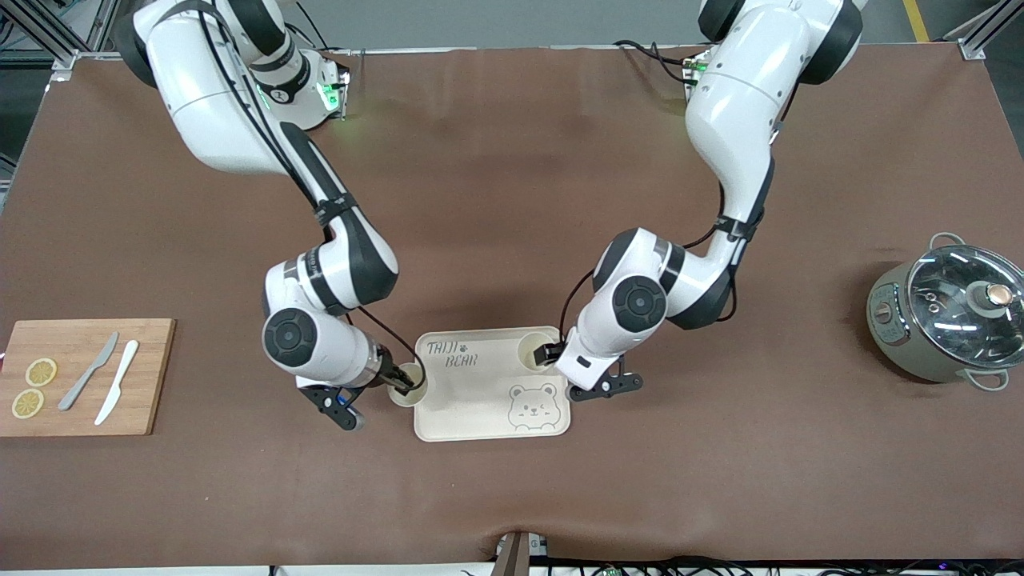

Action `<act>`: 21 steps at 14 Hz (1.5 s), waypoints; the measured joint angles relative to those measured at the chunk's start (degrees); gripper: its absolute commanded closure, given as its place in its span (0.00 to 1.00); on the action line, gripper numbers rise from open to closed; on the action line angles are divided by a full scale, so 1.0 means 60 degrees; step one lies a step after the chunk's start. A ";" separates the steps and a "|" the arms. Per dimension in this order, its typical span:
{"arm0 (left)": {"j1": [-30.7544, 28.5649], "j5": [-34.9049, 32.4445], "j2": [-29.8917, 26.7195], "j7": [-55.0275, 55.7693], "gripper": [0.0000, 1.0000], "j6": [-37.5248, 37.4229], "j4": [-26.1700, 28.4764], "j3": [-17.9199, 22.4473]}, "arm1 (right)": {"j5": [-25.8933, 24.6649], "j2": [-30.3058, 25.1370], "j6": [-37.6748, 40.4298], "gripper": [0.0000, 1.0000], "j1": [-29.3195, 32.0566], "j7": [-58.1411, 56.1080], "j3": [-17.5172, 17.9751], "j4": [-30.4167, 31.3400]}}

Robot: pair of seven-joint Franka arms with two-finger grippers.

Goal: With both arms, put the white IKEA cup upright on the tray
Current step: 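Set the left cup upright on the tray while the right gripper carries its cup over, then set the right cup upright on the tray while the left gripper withdraws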

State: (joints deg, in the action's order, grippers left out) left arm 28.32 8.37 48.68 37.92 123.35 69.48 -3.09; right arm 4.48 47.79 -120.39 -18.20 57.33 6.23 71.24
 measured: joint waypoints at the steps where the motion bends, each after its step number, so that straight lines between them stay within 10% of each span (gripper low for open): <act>1: -0.0007 0.0000 -0.0219 0.0000 0.00 -0.0168 -0.0015 0.0136 | -0.0001 0.0047 -0.0125 1.00 -0.0108 0.0140 -0.0003 0.0002; 15: -0.1665 -0.1371 -0.2271 -0.2771 0.00 -0.3324 -0.0004 0.0878 | -0.0047 0.0433 -0.0880 1.00 -0.0385 0.0315 -0.0051 0.0131; 18: -0.2318 -0.1371 -0.2581 -0.3425 0.00 -0.3825 0.0028 0.0863 | -0.0048 0.0434 -0.0884 0.70 -0.0399 0.0328 -0.0062 0.0131; 19: -0.2477 -0.1371 -0.2709 -0.3567 0.00 -0.4020 0.0064 0.0854 | -0.0049 0.0434 -0.0887 0.21 -0.0399 0.0328 -0.0077 0.0131; 20: -0.2623 -0.1369 -0.2880 -0.3773 0.00 -0.4159 0.0144 0.0851 | -0.0049 0.0434 -0.0890 0.00 -0.0398 0.0328 -0.0099 0.0128; 21: -0.2798 -0.1365 -0.3092 -0.4021 0.00 -0.4229 0.0280 0.0848 | -0.0049 0.0434 -0.0891 0.00 -0.0396 0.0328 -0.0128 0.0115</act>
State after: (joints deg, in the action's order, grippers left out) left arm 11.53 0.18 30.12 13.79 97.97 71.16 2.00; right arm 4.18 50.39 -125.73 -20.58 59.29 5.47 71.94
